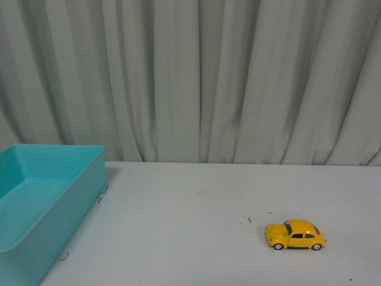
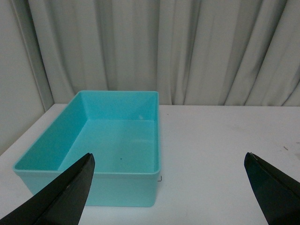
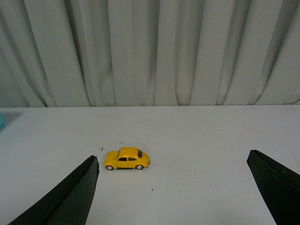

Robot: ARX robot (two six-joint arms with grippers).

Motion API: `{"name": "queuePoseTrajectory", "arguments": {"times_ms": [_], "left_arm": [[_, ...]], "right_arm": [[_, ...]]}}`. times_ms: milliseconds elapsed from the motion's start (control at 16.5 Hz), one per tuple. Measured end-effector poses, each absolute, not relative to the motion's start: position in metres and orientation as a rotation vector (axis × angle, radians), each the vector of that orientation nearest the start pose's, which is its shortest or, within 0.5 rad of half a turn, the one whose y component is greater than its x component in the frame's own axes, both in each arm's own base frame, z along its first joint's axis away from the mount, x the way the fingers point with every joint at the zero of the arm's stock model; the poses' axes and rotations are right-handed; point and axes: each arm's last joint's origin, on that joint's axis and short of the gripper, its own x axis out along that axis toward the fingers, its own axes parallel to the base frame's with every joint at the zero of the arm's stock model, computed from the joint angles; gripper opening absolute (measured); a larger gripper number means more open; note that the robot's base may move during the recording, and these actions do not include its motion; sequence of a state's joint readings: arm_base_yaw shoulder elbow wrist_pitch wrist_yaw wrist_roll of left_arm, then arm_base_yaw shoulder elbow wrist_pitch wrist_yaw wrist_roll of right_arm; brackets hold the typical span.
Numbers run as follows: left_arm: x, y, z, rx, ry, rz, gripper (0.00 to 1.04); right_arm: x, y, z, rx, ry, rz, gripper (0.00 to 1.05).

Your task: Wind up and store yellow beetle toy

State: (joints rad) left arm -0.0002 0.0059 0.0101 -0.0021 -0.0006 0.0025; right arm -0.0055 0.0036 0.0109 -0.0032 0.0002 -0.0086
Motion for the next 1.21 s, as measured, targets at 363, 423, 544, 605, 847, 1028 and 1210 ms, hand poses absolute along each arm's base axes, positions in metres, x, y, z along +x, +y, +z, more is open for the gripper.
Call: {"name": "queuePoseTrajectory", "arguments": {"times_ms": [363,423,544,605,847,1028,1210], "left_arm": [[0.0975,0.0000,0.1663,0.002,-0.002,0.000,0.98],[0.0975,0.0000,0.1663,0.002,-0.002,0.000,0.98],[0.0975,0.0000,0.1663,0.002,-0.002,0.000,0.98],[0.0975,0.0000,0.1663,0.002,-0.002,0.000,0.98],[0.0975,0.0000,0.1663,0.002,-0.002,0.000,0.98],[0.0975,0.0000,0.1663,0.002,-0.002,0.000,0.98],[0.0975,0.0000,0.1663,0.002,-0.002,0.000,0.98]], "right_arm": [[0.0973,-0.0005,0.1666,-0.009,-0.004,-0.006,0.98],[0.0973,-0.0005,0.1666,-0.009,-0.004,-0.006,0.98],[0.0973,-0.0005,0.1666,-0.009,-0.004,-0.006,0.98],[0.0973,-0.0005,0.1666,-0.009,-0.004,-0.006,0.98],[0.0973,-0.0005,0.1666,-0.009,-0.004,-0.006,0.98],[0.0973,-0.0005,0.1666,-0.009,-0.004,-0.006,0.98],[0.0973,-0.0005,0.1666,-0.009,-0.004,-0.006,0.98]]}}
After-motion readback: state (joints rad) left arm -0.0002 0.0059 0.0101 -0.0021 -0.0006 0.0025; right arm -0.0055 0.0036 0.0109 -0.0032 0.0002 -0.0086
